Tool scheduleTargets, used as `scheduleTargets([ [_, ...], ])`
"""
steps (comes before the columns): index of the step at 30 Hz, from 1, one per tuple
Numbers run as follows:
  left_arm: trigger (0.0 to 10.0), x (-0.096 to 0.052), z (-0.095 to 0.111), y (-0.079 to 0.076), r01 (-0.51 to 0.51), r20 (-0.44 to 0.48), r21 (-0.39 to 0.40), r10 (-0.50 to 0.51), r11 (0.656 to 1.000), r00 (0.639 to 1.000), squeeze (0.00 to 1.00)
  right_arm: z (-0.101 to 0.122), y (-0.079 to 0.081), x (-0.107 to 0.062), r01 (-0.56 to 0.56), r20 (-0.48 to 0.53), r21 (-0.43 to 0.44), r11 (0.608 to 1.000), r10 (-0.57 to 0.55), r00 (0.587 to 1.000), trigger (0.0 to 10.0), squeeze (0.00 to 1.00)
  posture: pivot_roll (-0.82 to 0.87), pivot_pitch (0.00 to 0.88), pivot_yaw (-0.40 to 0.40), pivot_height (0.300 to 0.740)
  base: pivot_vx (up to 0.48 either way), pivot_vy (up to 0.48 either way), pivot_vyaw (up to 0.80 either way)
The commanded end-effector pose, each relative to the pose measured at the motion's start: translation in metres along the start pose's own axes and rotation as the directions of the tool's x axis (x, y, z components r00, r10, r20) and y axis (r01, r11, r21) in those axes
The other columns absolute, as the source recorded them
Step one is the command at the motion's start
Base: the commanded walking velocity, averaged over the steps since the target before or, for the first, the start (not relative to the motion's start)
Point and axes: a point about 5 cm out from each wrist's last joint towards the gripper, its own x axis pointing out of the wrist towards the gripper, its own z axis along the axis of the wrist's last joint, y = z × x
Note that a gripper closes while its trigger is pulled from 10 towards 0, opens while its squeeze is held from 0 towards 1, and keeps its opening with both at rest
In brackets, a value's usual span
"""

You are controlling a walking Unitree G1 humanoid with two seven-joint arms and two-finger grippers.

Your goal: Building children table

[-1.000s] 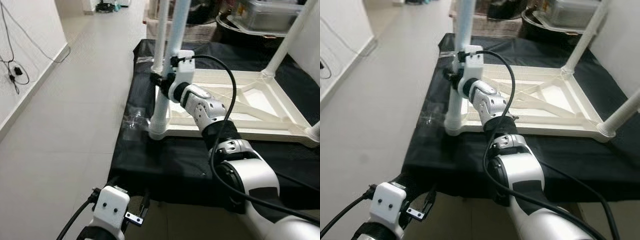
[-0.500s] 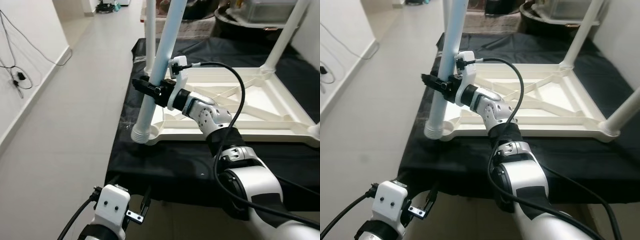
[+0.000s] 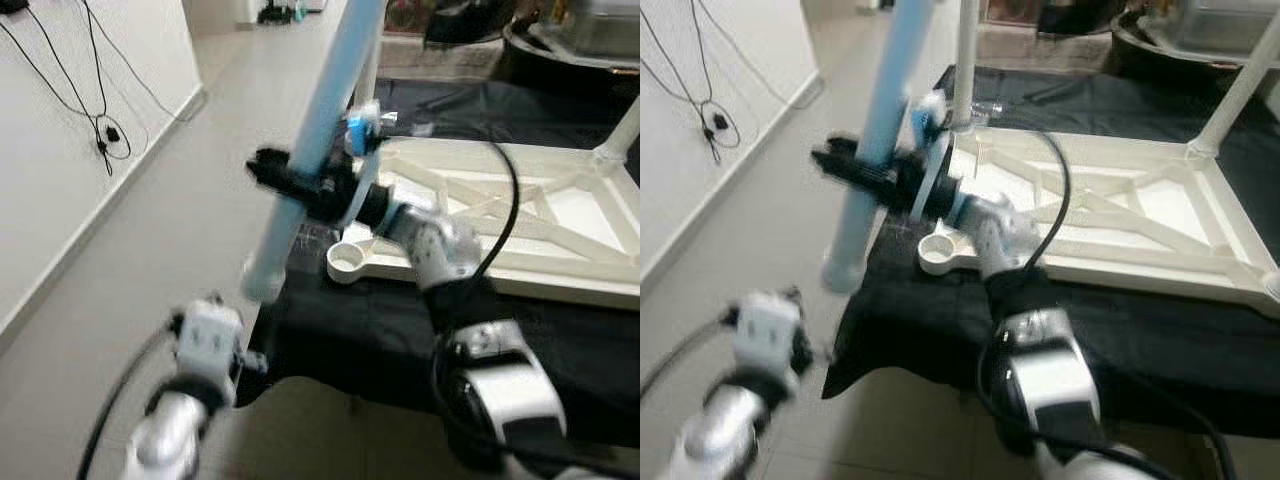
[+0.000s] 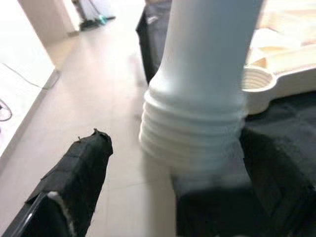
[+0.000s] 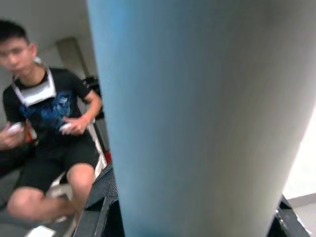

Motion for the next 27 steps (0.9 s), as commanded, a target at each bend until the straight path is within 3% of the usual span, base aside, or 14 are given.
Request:
scheduleTargets([
  [1,10.0,0.000,0.000,0.008,-0.042,-0.015,0.011,0.042,0.999,0.999,0.00,-0.006,0.004,0.001,-0.033,-0.033,0.018,0.999,0.033,0.999,10.0,0.00,0.13,0.048,-0.007,0.740,0.000,0.000,0.00],
  [8,10.0,0.016,0.004,0.009,-0.033,-0.004,0.077,0.033,0.996,0.999,0.00,-0.018,0.010,0.001,-0.051,-0.079,0.038,0.998,0.053,0.995,10.0,0.00,0.13,0.047,-0.008,0.740,0.000,0.000,0.00],
  [15,10.0,0.020,-0.001,0.009,-0.025,-0.023,0.073,0.027,0.997,0.999,0.00,-0.023,0.015,0.002,-0.065,-0.096,0.053,0.996,0.070,0.993,10.0,0.00,0.12,0.049,-0.007,0.740,0.000,0.000,0.00],
  [16,0.0,0.021,-0.003,0.009,-0.020,-0.040,0.068,0.023,0.998,0.999,0.00,-0.025,0.018,0.002,-0.067,-0.100,0.054,0.996,0.073,0.992,10.0,0.00,0.12,0.049,-0.007,0.740,0.000,0.000,0.00],
  [27,0.0,0.022,-0.011,0.004,-0.012,-0.101,0.056,0.018,0.998,0.995,0.00,-0.024,0.019,0.003,-0.048,-0.099,0.044,0.998,0.052,0.994,10.0,0.00,0.12,0.049,-0.007,0.740,0.000,0.000,0.00],
])
